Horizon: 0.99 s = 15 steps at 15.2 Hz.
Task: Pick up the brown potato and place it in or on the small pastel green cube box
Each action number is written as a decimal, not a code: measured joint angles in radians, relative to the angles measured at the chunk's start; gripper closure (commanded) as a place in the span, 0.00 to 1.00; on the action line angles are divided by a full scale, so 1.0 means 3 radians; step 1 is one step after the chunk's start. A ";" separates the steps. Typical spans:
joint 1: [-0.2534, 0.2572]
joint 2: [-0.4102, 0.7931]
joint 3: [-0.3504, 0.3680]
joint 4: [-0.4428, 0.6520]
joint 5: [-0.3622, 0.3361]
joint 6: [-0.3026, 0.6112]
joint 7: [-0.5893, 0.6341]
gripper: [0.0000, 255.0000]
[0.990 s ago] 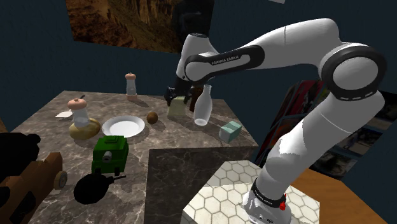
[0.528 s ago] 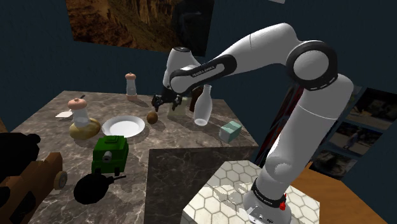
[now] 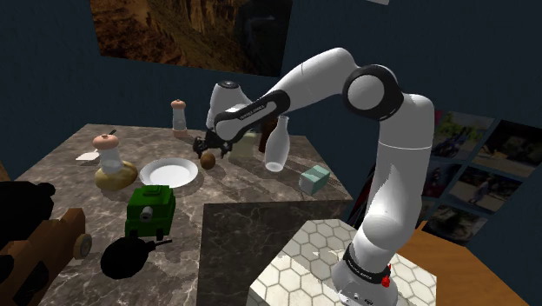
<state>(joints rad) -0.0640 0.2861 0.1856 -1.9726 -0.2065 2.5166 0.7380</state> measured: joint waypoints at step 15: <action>0.0043 0.0315 -0.0062 0.0111 -0.0112 0.0208 0.0095 1.00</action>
<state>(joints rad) -0.0513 0.3805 0.1670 -1.9392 -0.2400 2.5789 0.7664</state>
